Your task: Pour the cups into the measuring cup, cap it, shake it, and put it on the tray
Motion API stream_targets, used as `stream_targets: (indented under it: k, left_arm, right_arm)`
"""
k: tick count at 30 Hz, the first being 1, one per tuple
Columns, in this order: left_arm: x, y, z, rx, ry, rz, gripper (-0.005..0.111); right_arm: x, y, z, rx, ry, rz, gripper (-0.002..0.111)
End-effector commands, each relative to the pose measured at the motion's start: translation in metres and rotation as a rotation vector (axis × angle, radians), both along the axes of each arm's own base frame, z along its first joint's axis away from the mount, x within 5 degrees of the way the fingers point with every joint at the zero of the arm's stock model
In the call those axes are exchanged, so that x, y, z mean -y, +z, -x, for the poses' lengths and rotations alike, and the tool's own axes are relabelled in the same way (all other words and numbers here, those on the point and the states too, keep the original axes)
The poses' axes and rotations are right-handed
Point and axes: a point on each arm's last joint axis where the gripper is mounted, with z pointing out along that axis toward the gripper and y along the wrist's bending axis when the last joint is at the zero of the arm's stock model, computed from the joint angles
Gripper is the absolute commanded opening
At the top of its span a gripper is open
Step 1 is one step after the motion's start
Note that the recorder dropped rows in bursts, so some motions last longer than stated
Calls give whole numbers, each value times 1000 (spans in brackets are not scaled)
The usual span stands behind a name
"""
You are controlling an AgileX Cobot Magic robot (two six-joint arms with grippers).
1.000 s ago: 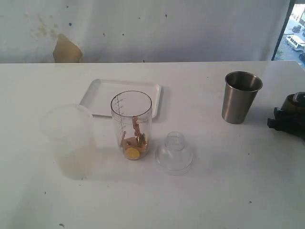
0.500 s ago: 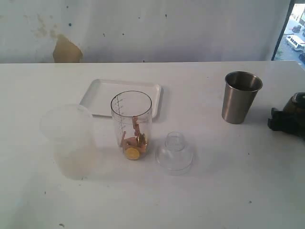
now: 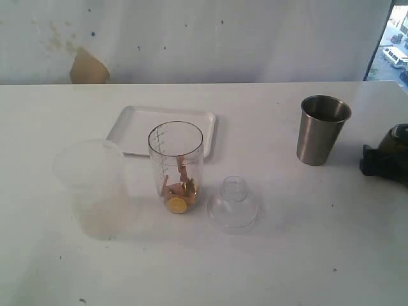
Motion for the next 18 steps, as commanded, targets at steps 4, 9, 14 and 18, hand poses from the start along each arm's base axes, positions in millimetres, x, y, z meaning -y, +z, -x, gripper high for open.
stream_targets:
  k: [4,9,14,18]
  left_arm:
    - [0,1,0,-1,1,11,103]
    - [0,1,0,-1,1,11,103]
    - [0,1,0,-1,1,11,103]
    - [0,1,0,-1,1,11,103]
  right_arm:
    - [-1,22,10,26,-4,20,105]
    - [-1,39,15,56,-10,22,105]
    - [0,57,16,98,-27,28,105]
    - [2,76,18,108,-64,20,105]
